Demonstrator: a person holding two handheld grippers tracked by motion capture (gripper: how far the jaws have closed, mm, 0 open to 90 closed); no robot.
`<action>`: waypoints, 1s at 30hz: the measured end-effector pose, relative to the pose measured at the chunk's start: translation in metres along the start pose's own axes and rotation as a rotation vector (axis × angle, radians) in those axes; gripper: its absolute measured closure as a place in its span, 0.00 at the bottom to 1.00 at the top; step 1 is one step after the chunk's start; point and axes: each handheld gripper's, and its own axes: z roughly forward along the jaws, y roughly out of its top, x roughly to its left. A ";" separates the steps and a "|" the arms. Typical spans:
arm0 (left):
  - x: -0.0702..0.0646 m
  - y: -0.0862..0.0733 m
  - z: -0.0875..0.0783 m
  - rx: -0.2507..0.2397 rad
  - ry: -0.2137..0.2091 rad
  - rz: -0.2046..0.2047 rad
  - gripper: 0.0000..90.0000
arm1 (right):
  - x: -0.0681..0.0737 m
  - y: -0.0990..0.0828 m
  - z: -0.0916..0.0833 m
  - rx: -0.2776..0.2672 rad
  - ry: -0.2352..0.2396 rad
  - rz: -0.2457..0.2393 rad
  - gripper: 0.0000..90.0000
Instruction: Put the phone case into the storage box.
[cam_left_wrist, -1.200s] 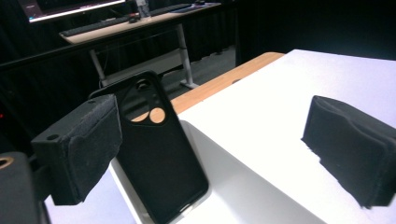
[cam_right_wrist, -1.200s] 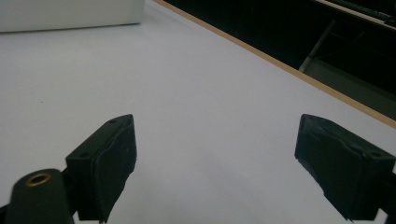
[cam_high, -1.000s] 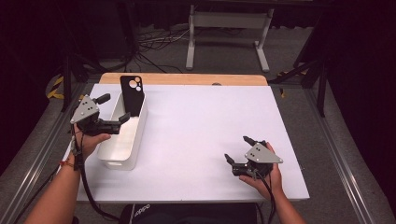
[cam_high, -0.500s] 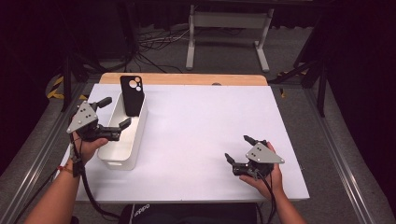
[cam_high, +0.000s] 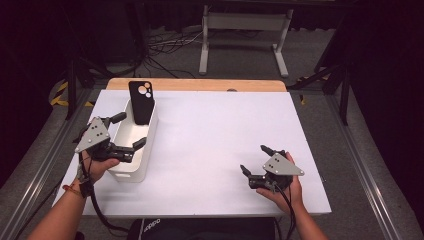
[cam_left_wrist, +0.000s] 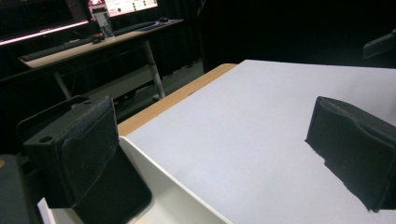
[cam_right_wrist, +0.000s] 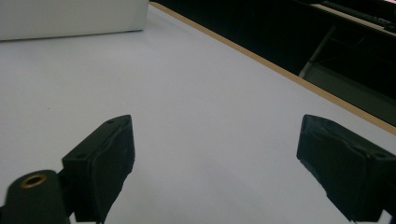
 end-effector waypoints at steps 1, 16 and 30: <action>-0.002 0.000 0.000 -0.004 -0.003 0.002 0.03 | 0.000 0.000 0.000 0.000 0.000 0.002 0.14; -0.028 0.003 -0.001 -0.004 -0.044 0.031 0.03 | 0.001 0.000 -0.001 -0.001 0.006 0.003 0.14; -0.048 0.003 0.002 0.007 -0.078 0.042 0.04 | 0.001 0.001 -0.003 -0.006 0.008 0.006 0.14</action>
